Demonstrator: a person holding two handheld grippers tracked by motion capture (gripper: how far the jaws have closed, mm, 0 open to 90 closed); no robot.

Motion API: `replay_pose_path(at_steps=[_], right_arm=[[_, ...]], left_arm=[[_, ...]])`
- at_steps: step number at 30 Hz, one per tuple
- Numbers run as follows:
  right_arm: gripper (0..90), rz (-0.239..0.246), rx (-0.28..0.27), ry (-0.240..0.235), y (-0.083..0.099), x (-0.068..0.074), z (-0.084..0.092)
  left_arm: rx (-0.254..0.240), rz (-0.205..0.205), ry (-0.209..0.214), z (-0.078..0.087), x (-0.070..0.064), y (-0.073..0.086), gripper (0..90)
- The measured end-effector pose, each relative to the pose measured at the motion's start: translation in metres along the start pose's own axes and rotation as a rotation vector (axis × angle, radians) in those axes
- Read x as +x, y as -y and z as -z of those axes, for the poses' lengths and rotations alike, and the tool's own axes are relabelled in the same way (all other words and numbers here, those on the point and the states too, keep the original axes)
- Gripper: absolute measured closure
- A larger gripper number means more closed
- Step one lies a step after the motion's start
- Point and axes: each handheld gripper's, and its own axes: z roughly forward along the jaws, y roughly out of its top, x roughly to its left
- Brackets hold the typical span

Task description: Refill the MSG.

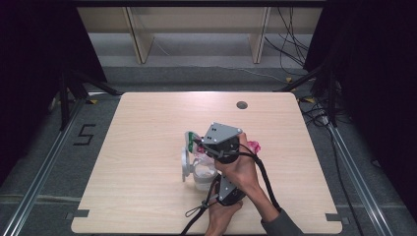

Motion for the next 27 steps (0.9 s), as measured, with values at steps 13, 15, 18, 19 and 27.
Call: replay_pose_path(at_steps=[13, 15, 18, 19, 27], right_arm=[[90.0, -0.006, 0.012, -0.007, 0.000, 0.001, 0.000], [90.0, 0.010, 0.020, -0.007, 0.000, 0.000, -0.002], [90.0, -0.006, 0.016, -0.005, 0.000, 0.001, -0.001], [90.0, -0.002, 0.015, -0.006, 0.000, 0.000, -0.001], [90.0, 0.008, 0.009, -0.014, 0.000, -0.002, -0.001]], left_arm=[[0.033, -0.046, 0.037, 0.001, 0.001, -0.001, 73.2], [-0.010, 0.008, 0.006, -0.002, -0.002, 0.000, 73.0], [-0.012, 0.006, 0.001, -0.002, -0.003, 0.000, 73.1], [-0.008, 0.003, 0.002, -0.002, -0.003, -0.001, 73.1], [-0.007, 0.001, 0.002, -0.002, -0.002, -0.001, 73.1]])
